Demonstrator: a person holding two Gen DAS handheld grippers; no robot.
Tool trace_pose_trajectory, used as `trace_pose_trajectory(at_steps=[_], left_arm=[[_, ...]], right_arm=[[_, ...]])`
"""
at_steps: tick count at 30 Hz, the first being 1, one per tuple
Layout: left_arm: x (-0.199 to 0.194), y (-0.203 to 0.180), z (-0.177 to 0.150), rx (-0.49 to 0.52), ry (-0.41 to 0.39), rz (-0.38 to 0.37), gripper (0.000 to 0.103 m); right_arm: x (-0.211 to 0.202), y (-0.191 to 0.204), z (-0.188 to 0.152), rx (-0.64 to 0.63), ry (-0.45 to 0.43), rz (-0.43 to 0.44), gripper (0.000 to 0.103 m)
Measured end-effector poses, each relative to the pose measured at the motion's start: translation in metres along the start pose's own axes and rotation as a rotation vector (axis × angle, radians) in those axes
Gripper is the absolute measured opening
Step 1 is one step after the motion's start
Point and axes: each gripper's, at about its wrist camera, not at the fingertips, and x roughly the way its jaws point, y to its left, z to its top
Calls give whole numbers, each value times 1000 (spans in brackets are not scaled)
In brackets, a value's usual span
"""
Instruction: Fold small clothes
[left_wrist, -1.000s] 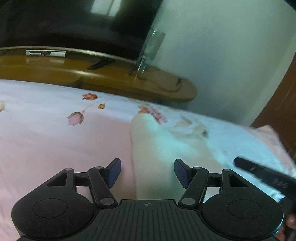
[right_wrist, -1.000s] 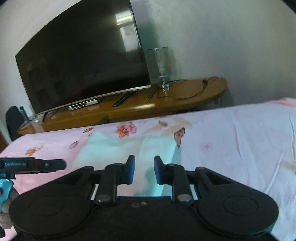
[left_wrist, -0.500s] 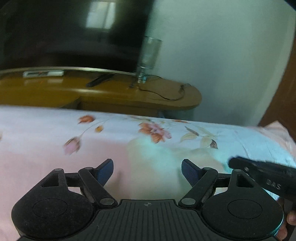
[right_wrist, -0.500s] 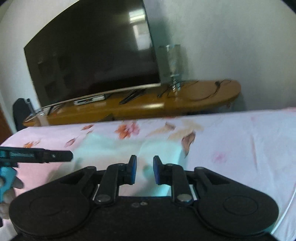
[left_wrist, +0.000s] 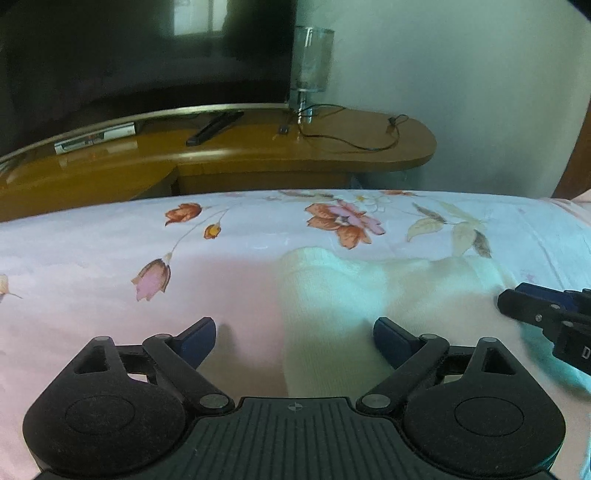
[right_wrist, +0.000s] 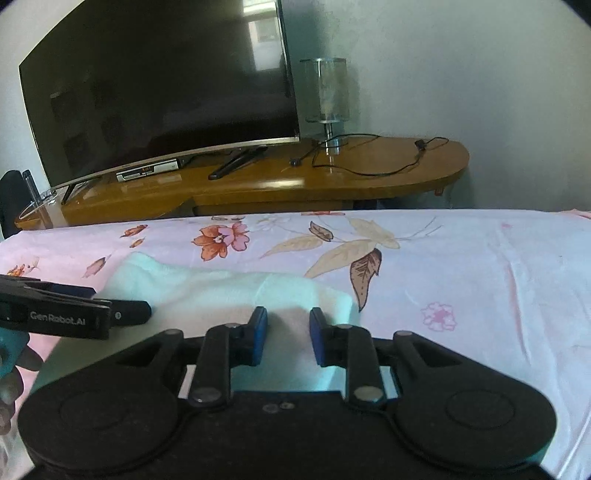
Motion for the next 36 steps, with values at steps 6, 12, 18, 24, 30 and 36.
trace_pose_trajectory(at_steps=[6,12,18,24,30,36], left_arm=[[-33,-9,-13,18,-42,-57,92],[-36,-14,-32,40,-22,-57,92],[-50,-4,-45,7,-24,-61,92],[-73,-4,-75,45,-14,-71,92],[-92,1,-99,25,-11,-99,92],[-119,18,-140,13,7,-144,92]], right_arm=[[-43,8,-4,11,-66,36,29],[-64,22,-19,-42,-73,38,31],[-49,22,-28,-86,24,-27,35],[-89,30,-37,-83,-24,18,33],[-85,29,-45,-31,59,-29,34],[-127,38,-67,-54,44,48,34]])
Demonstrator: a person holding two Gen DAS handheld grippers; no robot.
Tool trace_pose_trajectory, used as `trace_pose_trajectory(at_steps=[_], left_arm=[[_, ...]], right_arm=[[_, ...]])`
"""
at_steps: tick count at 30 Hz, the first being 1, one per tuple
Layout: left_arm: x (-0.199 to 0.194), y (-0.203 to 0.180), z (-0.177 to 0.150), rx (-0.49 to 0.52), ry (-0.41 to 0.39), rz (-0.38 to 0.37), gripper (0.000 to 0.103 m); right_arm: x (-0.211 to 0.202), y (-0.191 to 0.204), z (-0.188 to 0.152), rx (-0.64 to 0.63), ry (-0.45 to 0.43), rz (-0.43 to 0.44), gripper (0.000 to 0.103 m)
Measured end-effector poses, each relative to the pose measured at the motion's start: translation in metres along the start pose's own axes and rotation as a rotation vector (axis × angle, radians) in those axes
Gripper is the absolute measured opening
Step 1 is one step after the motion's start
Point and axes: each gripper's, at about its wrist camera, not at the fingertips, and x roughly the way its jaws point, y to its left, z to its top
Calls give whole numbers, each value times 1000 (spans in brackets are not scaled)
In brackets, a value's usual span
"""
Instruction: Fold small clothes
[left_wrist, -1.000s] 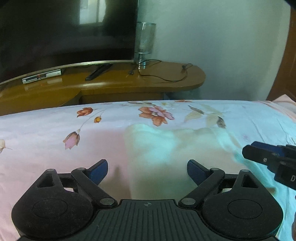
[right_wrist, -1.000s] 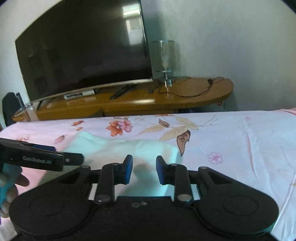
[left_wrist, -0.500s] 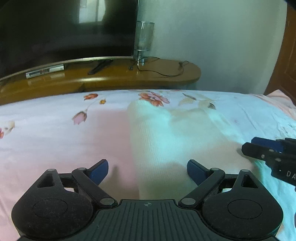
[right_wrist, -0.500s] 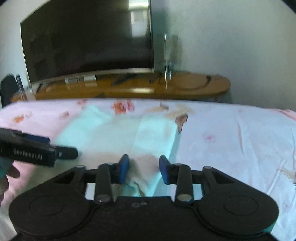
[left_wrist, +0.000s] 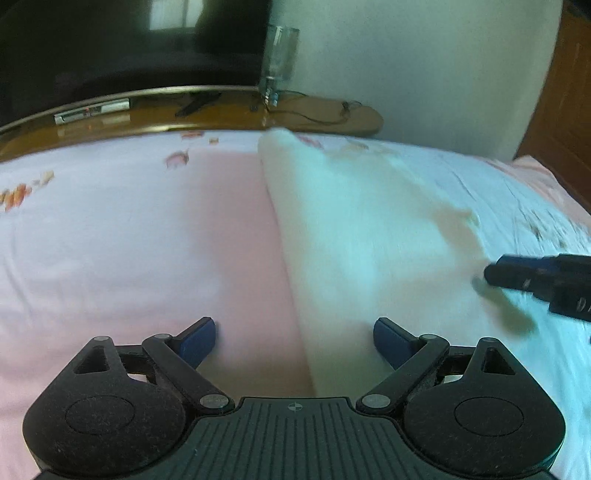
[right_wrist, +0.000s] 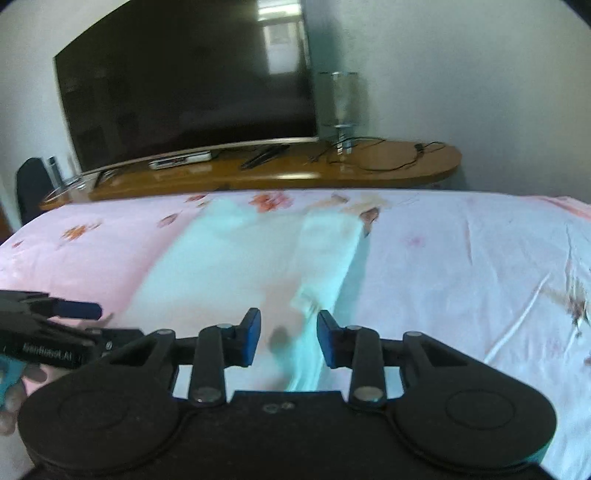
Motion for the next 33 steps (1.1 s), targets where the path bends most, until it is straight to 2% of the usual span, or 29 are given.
trace_pose_trajectory(at_steps=[3,5,10,13,15,17,19,21,23,25,27,30,32,33], left_arm=[[-11,2,-16,26,-21,-15,92],[-16,3,-20,28,-17,-22,92],[-22,-2,-26,85,-18,-14,92],[-22,4,-13,38,-32,-26,92],[-18,5,0,28,-57,-14,92],[-12,6,12,3,-65,-18,92],[-3,7,24,-30,-61,-17,92],[6,8,34,-46,-55,-14,92],[14,9,39,-57,-48,-7,92],[22,12,41,-70,-32,-8,92],[30,14,41,-77,-11,-1,92],[35,20,41,-97,3,-5,92],[35,22,44,-104,-7,-12,92],[35,23,46,-106,-12,-13,92]], right_arm=[[5,5,-30,-43,86,-12,36],[-4,2,-43,-22,61,-11,38],[-12,-9,-51,60,56,11,41],[-11,-9,-41,65,59,6,42],[-27,-6,-30,66,-18,-4,41],[-26,-7,-15,60,-67,-12,40],[-10,-12,3,80,-53,-28,40],[4,-19,14,130,-55,-30,35],[15,-21,21,125,-57,-42,34],[35,-24,24,116,-3,-88,33],[52,-39,22,188,34,-47,27],[51,-53,22,294,39,18,22],[46,-56,22,313,25,51,24],[43,-57,21,323,15,59,30]])
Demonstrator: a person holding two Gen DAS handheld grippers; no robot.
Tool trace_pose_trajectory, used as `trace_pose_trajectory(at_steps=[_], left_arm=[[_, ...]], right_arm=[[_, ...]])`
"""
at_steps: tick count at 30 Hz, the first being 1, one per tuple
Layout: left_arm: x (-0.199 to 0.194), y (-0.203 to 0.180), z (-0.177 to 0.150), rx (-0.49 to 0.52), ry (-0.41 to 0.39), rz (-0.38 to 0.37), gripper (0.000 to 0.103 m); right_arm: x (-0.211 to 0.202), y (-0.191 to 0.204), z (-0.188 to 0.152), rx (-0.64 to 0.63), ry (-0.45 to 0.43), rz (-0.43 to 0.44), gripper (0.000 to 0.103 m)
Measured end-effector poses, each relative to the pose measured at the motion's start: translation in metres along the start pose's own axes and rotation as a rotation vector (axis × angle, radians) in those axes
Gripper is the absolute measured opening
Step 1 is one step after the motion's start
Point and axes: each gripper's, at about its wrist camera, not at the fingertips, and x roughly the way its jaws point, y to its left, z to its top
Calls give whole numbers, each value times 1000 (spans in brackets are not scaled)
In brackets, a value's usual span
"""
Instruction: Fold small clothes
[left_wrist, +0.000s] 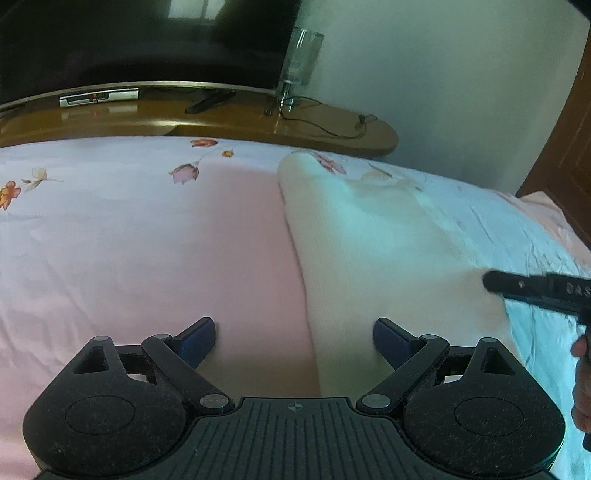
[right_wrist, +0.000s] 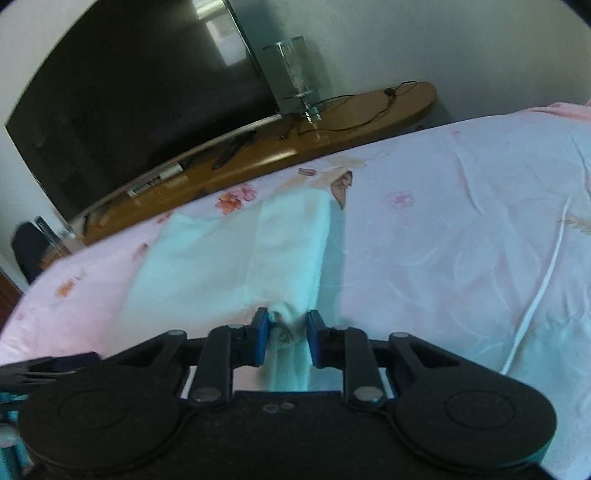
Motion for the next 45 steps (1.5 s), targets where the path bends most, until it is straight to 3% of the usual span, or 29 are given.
trace_pose_trajectory(at_steps=[3,7,10,13,17,19,28,31,35,39,45], left_arm=[[2,-1,6,5,-16,17,92],[15,-3,12,-15,8,-29,92],[21,-5,16,-26,41,-96,92],[25,-1,18,-48,79,-210,92],[35,6,21,-84,119,-278,77],[41,10,24,-129,131,-313,75],[58,11,31,-227,173,-399,70],[61,13,30,-233,168,-404,62],[68,7,36,-230,150,-346,42],[56,-10,33,-160,107,-283,36],[30,-17,44,-117,79,-275,33]], right_arm=[[-7,-6,0,18,9,33,37],[0,-3,0,-22,30,15,50],[17,-13,1,62,80,72,51],[13,-27,-2,155,98,150,51],[13,-44,-7,223,127,238,53],[17,-52,-5,273,136,271,53],[44,-36,7,202,143,306,51],[43,-40,7,186,157,322,44],[52,-36,12,216,146,308,42],[48,-20,12,147,123,253,34],[27,-6,18,134,76,259,32]])
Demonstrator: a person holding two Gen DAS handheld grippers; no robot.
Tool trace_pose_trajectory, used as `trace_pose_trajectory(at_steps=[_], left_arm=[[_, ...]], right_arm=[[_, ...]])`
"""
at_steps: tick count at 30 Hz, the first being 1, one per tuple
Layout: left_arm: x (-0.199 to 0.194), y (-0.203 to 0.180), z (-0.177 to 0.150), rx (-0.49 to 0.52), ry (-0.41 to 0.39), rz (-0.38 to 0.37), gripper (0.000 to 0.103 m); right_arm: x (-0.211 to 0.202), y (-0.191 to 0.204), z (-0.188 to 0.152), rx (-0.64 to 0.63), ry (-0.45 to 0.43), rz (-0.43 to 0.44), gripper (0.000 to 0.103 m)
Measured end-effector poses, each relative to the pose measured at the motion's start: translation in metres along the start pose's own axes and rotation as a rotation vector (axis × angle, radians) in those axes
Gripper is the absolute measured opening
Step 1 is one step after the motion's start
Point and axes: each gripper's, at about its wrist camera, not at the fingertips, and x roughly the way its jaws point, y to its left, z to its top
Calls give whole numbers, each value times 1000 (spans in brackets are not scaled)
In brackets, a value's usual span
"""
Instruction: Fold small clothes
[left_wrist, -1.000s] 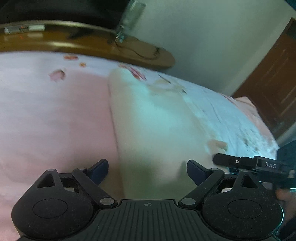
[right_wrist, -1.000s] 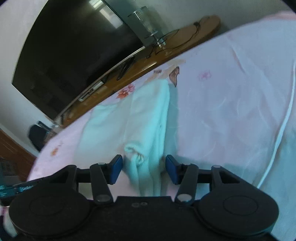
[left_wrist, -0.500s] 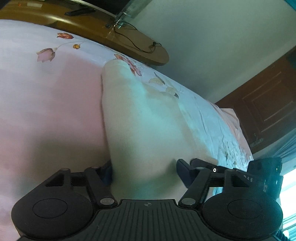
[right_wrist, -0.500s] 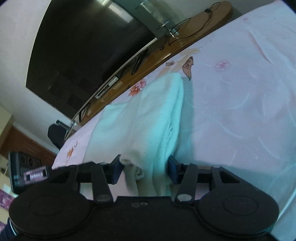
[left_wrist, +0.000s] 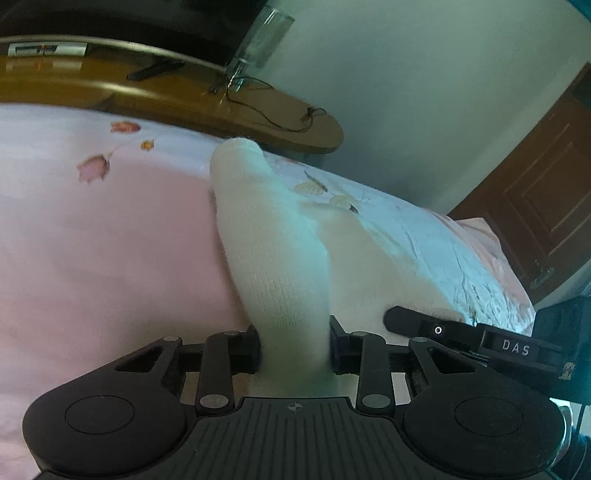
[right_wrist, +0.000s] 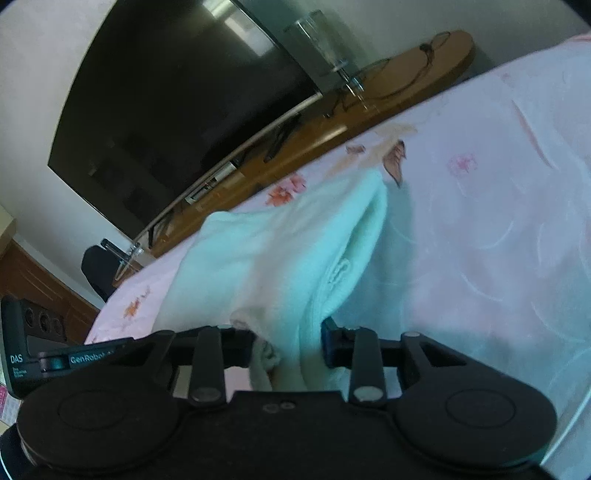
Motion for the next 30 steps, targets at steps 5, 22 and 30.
trace_pose_trajectory(at_steps=[5,22,30], left_arm=[[-36,1,5,32,-21,8,33],[-192,139,-40,-21,-27,191,33],[-211,213,-87,-185,5,164,49]], right_arm=[[-11,25,2,-21,-14,15,31],[62,174,-70,-58,101,153,32],[124,186,-127,-30,242,150,35]])
